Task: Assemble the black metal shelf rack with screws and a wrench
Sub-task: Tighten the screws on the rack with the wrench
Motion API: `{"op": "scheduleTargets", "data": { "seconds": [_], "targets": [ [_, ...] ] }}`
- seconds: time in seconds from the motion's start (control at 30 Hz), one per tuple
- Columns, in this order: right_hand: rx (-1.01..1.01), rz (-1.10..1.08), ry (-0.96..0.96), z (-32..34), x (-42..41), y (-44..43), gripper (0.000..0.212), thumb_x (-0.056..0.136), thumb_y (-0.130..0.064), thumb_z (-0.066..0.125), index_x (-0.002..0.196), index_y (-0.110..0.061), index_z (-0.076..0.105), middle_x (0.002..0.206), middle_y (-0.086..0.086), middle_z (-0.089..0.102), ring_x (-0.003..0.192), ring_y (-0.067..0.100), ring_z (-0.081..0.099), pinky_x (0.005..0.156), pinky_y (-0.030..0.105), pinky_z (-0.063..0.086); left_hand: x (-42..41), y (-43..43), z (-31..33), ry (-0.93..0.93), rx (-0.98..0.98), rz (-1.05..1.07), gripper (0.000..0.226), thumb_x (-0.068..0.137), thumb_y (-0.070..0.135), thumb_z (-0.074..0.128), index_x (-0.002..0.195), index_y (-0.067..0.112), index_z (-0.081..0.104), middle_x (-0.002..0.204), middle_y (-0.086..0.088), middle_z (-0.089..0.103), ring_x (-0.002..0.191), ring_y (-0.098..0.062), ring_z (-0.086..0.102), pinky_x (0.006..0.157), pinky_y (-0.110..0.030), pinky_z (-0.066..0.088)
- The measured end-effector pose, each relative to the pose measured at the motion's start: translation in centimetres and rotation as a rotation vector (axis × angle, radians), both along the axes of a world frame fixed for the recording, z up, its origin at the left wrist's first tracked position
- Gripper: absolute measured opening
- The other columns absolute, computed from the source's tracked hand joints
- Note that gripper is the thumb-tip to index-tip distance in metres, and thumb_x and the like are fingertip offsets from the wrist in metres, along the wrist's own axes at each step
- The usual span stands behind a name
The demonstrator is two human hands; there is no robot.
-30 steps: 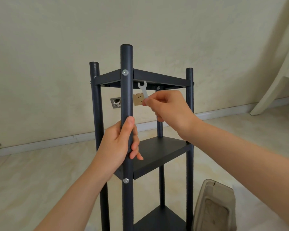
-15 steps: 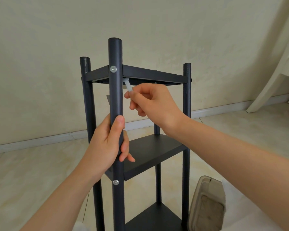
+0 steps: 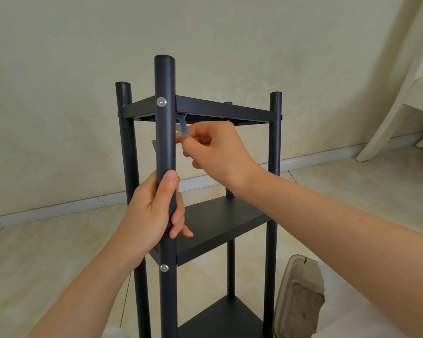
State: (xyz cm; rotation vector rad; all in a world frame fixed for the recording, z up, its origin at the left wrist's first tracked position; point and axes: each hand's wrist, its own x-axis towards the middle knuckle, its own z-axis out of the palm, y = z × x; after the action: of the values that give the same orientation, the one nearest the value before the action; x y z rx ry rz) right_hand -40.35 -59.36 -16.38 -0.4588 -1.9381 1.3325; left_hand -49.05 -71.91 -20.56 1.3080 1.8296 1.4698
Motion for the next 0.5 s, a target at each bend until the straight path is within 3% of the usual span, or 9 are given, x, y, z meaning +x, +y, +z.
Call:
{"op": "scheduleTargets", "data": {
  "seconds": [0.07, 0.17, 0.23, 0.4, 0.5],
  "targets": [
    [-0.019, 0.014, 0.019, 0.04, 0.11, 0.04, 0.034, 0.094, -0.009, 0.056, 0.064, -0.023, 0.064, 0.065, -0.002, 0.063, 0.055, 0.001, 0.048, 0.062, 0.022, 0.046, -0.06, 0.03, -0.02, 0.002, -0.001, -0.002, 0.047, 0.088, 0.063, 0.038, 0.093, 0.017, 0.049, 0.048, -0.002, 0.047, 0.04, -0.019, 0.047, 0.053, -0.034, 0.058],
    [-0.033, 0.025, -0.001, 0.07, 0.29, 0.17, 0.023, 0.096, -0.011, 0.055, 0.085, -0.017, 0.075, 0.052, -0.027, 0.056, 0.058, -0.009, 0.053, 0.066, 0.016, 0.042, -0.19, 0.0, -0.08, -0.005, -0.003, -0.004, 0.047, 0.089, 0.062, 0.037, 0.091, 0.016, 0.048, 0.048, -0.002, 0.046, 0.04, -0.019, 0.046, 0.053, -0.035, 0.059],
    [-0.063, 0.013, -0.014, 0.01, 0.34, 0.37, 0.021, 0.097, -0.012, 0.055, 0.094, -0.013, 0.077, 0.049, -0.029, 0.053, 0.057, -0.009, 0.053, 0.065, 0.017, 0.042, -0.31, -0.07, -0.11, -0.005, -0.01, -0.006, 0.047, 0.09, 0.063, 0.037, 0.09, 0.016, 0.048, 0.048, -0.002, 0.046, 0.039, -0.019, 0.046, 0.054, -0.036, 0.059],
    [-0.126, 0.042, -0.011, 0.38, 0.43, 0.19, 0.021, 0.096, -0.011, 0.056, 0.085, -0.011, 0.074, 0.043, -0.023, 0.049, 0.048, -0.004, 0.048, 0.064, 0.02, 0.038, -0.47, -0.15, -0.23, -0.016, -0.011, -0.015, 0.045, 0.091, 0.061, 0.038, 0.09, 0.017, 0.048, 0.049, -0.002, 0.046, 0.039, -0.018, 0.045, 0.054, -0.037, 0.059],
    [-0.063, 0.05, 0.001, 0.62, 0.48, 0.09, 0.031, 0.097, -0.012, 0.057, 0.072, -0.022, 0.071, 0.041, -0.019, 0.043, 0.047, -0.002, 0.045, 0.061, 0.019, 0.037, -0.47, -0.16, -0.26, -0.015, -0.014, -0.016, 0.047, 0.089, 0.063, 0.039, 0.09, 0.017, 0.048, 0.049, -0.002, 0.046, 0.039, -0.017, 0.045, 0.054, -0.037, 0.059]
  ]
}}
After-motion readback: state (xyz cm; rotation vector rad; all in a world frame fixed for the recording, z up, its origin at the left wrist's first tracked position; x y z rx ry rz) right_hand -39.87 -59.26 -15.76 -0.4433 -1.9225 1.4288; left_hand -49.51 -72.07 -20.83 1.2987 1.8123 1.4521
